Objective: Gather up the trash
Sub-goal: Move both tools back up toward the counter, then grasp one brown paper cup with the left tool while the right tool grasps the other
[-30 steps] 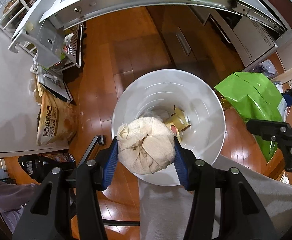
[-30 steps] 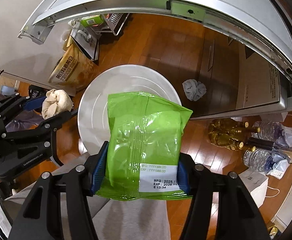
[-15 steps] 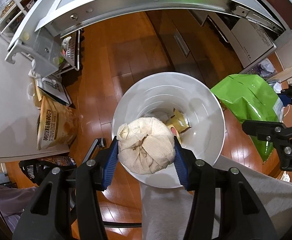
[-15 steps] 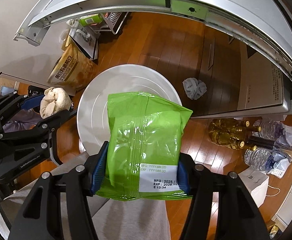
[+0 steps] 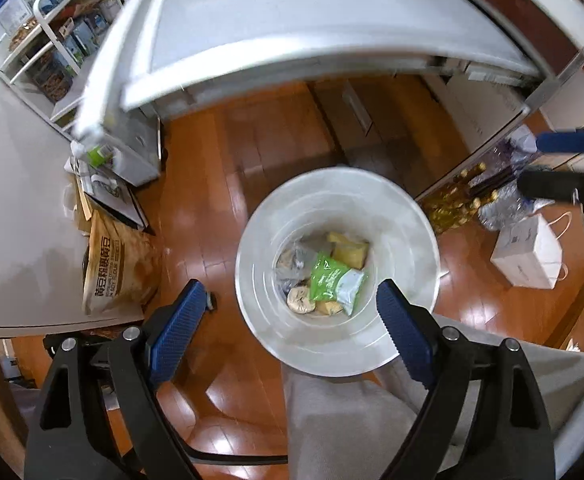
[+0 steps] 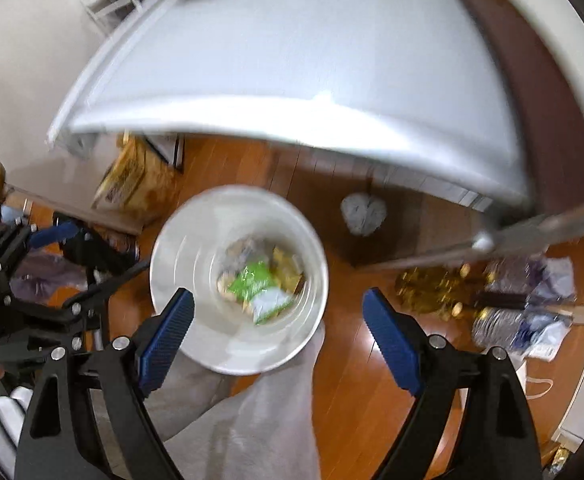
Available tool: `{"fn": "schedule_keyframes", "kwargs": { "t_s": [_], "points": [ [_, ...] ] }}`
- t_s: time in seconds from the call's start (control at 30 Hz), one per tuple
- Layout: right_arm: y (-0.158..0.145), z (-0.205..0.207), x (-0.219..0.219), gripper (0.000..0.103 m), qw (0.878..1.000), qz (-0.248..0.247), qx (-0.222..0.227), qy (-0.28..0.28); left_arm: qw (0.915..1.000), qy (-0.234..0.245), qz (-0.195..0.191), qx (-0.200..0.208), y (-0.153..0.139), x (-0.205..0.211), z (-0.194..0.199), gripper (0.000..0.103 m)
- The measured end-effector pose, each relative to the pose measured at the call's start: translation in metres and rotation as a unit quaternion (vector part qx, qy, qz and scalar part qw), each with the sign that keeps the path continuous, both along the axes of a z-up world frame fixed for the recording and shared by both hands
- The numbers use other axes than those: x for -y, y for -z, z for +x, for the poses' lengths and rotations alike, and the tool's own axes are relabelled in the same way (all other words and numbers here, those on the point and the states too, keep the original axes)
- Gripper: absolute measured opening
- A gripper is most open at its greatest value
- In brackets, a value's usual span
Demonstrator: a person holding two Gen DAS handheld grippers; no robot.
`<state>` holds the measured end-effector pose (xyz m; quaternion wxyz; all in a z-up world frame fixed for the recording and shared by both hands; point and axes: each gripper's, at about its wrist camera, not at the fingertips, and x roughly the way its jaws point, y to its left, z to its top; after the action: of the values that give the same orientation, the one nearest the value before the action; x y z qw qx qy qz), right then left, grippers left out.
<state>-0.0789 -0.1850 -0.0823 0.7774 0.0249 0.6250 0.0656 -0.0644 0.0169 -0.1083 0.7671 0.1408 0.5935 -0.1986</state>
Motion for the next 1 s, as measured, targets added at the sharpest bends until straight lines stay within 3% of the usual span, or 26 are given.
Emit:
{"fn": "schedule_keyframes", "kwargs": {
  "t_s": [0.23,0.33,0.6,0.83,1.0],
  "points": [
    [-0.076,0.045,-0.001,0.097,0.991,-0.033,0.127,0.003,0.9958,-0.023,-0.046,0.076,-0.064,0.003,0.018,0.089],
    [-0.09,0.082,0.001,0.097,0.988,-0.039,0.143,0.034,0.9921,-0.042,-0.046,0.109,-0.081,0.003,0.038,0.089],
    [-0.093,0.202,0.006,0.098,0.982,-0.014,0.135,0.135,0.9822,-0.089,-0.059,0.155,-0.097,-0.005,0.09,0.089],
    [-0.067,0.3,-0.007,0.098,0.978,0.012,0.078,0.192,0.9764,-0.071,-0.03,0.202,-0.11,-0.002,0.119,0.089],
    [-0.059,0.33,-0.02,0.098,0.979,-0.004,0.067,0.194,0.9741,-0.052,-0.028,0.218,-0.111,0.005,0.154,0.089]
  ]
}}
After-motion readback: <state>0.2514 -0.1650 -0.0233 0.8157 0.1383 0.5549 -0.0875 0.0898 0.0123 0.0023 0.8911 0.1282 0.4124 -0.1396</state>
